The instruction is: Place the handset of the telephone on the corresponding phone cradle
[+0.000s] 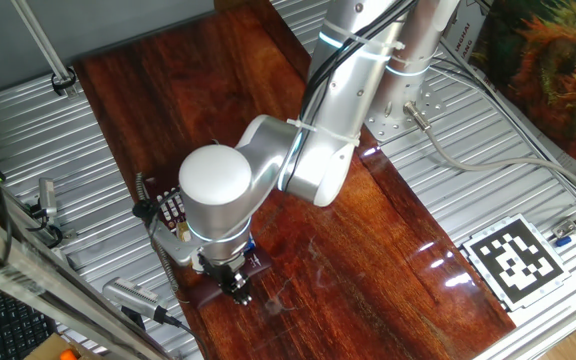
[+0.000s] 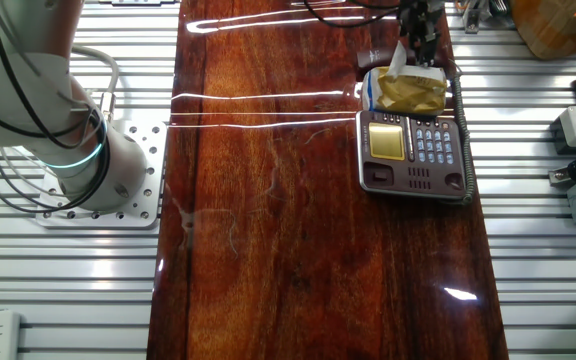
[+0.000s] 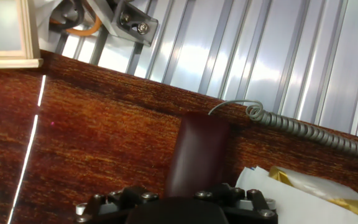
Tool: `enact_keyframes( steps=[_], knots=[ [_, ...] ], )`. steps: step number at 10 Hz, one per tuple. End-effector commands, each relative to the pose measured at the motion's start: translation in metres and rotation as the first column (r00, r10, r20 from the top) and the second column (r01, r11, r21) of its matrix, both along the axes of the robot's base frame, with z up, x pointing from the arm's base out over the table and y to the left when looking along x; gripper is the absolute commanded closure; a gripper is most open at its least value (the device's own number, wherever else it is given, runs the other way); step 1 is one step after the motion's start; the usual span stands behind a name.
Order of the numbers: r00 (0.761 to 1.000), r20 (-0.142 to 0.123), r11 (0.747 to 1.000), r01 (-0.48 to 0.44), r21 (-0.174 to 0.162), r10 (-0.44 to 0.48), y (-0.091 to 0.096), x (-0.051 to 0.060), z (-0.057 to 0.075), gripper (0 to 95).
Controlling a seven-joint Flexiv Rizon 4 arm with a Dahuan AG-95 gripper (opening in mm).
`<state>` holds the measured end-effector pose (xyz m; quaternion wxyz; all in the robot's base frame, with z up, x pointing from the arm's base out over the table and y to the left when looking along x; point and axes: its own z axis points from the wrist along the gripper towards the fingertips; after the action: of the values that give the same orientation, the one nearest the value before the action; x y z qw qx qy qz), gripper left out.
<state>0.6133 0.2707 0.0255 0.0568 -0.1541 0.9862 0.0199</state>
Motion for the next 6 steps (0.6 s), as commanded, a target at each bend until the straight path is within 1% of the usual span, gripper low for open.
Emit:
enact_keyframes(
  steps=[1, 2, 5, 6],
  knots=[
    [1.0, 0.007, 1.0, -0.016, -0.003, 0.016, -0.0023, -0.0018, -0.0026, 19.0],
    [1.0, 0.011, 1.0, -0.02, -0.003, 0.02, -0.0029, -0.0021, -0.0032, 19.0],
    [1.0, 0.011, 1.0, -0.024, -0.008, 0.024, -0.003, -0.0021, -0.0035, 19.0],
    [0.999, 0.012, 0.999, -0.031, -0.013, 0.031, -0.0036, -0.0025, -0.0042, 38.0]
  ],
)
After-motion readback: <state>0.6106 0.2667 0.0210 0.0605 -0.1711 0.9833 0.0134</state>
